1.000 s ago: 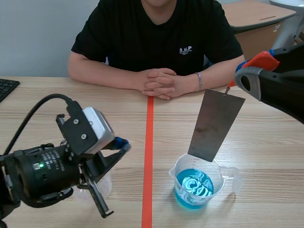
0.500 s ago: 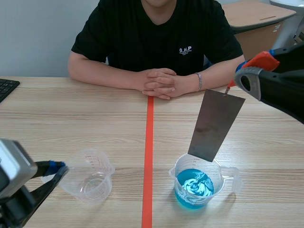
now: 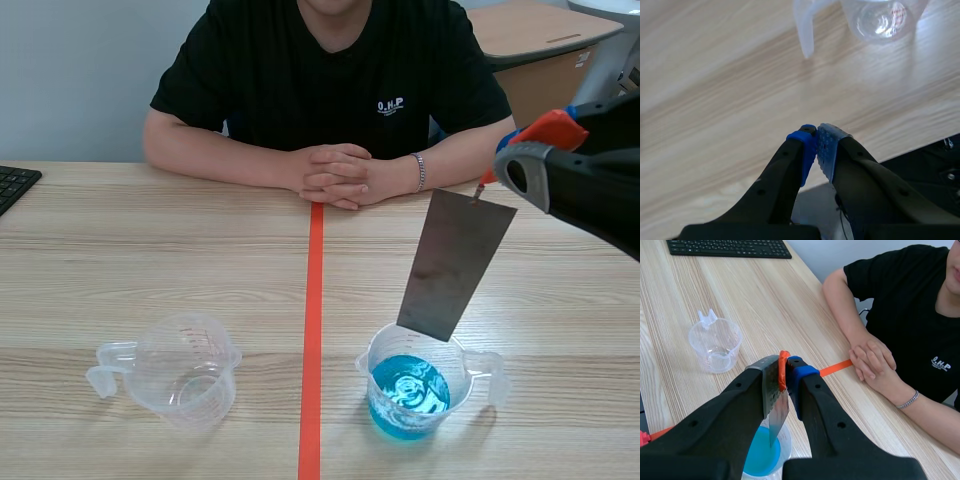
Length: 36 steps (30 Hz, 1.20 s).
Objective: Do the redox reaction experiment.
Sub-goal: 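Lower the plate into the blue solution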
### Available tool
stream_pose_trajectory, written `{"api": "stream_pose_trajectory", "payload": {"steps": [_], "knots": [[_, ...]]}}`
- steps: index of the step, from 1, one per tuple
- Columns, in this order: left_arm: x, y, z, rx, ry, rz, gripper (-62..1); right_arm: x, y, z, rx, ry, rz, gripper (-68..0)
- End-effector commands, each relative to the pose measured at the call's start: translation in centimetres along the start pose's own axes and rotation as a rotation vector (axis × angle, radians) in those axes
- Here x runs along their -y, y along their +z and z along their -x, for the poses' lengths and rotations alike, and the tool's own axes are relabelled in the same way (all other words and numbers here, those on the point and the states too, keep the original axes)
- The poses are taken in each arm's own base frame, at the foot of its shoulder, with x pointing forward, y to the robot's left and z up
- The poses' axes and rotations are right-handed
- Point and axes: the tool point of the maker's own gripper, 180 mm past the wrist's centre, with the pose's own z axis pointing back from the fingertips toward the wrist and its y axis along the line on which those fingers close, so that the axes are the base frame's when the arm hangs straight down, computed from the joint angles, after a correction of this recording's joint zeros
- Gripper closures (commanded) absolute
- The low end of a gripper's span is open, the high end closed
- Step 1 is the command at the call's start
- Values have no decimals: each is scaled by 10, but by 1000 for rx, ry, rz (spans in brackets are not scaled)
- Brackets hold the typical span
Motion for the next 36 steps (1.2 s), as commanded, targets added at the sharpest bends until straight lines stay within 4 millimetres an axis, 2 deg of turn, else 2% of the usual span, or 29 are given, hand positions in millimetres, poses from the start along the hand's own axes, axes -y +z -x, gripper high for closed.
{"api": "stream_pose_trajectory", "payload": {"steps": [1,6,18,36], "knots": [[3,2,-2,1,29,-6,-42,-2,0,-6,17,5,-12,-15],[9,8,14,-82,105,-43,-42,-2,0,-5,14,6,-12,-15],[15,12,18,-105,195,-87,-42,6,4,8,22,-19,10,-15],[17,12,25,-144,204,-83,-42,-14,-3,32,37,-17,-49,-15]]}}
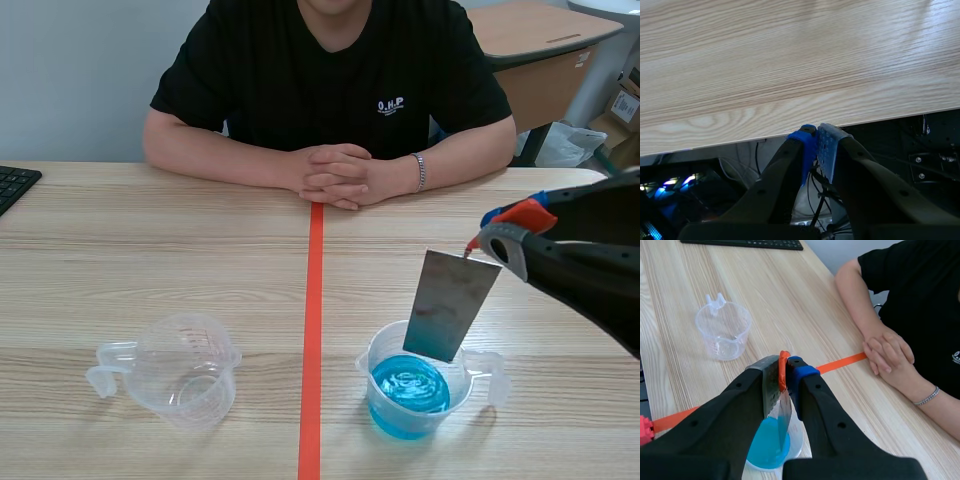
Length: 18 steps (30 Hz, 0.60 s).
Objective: Do the redox reaction experiment.
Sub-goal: 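Lower the plate into the blue solution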
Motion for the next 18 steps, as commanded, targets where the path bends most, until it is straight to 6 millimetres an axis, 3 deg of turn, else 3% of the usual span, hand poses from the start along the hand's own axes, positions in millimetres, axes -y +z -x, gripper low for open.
{"api": "stream_pose_trajectory", "payload": {"steps": [1,7,18], "knots": [[1,0,-4,11,7,2,-42,0,0,-4,31,-5,-9,-15],[12,0,-1,-7,8,66,-42,-1,-4,13,24,-21,-20,-15],[13,-1,-1,-11,8,70,-42,-3,-19,46,10,-51,-58,-15]]}}
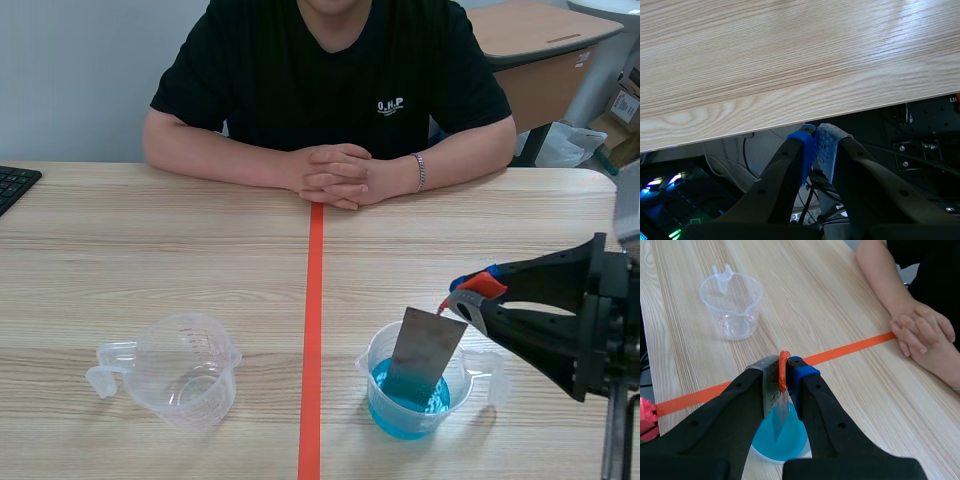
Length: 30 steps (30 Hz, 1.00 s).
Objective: Do the redox reaction experiment.
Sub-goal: 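Lower the plate into the blue solution, then hold the plate still in the solution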
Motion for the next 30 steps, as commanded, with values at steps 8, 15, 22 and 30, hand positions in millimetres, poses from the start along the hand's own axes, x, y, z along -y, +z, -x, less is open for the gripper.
{"api": "stream_pose_trajectory", "payload": {"steps": [8,15,22,30], "knots": [[-1,-1,-2,-1,-20,11,-42,0,-6,8,8,18,-23,-15],[-4,-2,-5,6,-73,36,-42,-2,-6,14,-8,28,-23,-15],[-5,-3,-5,6,-77,36,-42,-2,-6,14,-9,28,-23,-15],[-5,-3,-5,7,-77,37,-42,-2,-6,15,-11,30,-24,-15]]}}
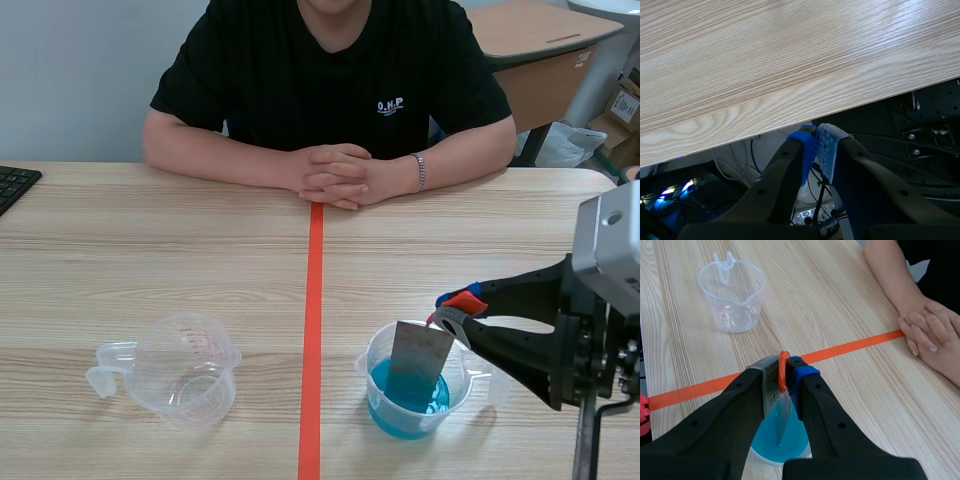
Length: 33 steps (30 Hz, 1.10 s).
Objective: Do the redox reaction experiment.
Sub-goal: 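Hold the plate still in the solution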
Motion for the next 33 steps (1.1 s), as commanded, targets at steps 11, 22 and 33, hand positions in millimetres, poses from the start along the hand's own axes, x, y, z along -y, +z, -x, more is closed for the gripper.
{"api": "stream_pose_trajectory", "payload": {"steps": [11,22,33], "knots": [[0,0,-6,18,10,-3,-42,2,3,0,-10,17,-5,-15],[1,0,-5,17,10,-1,-42,8,7,-6,-9,49,5,-15],[1,0,-5,17,10,-1,-42,25,13,-26,8,129,50,-15]]}}
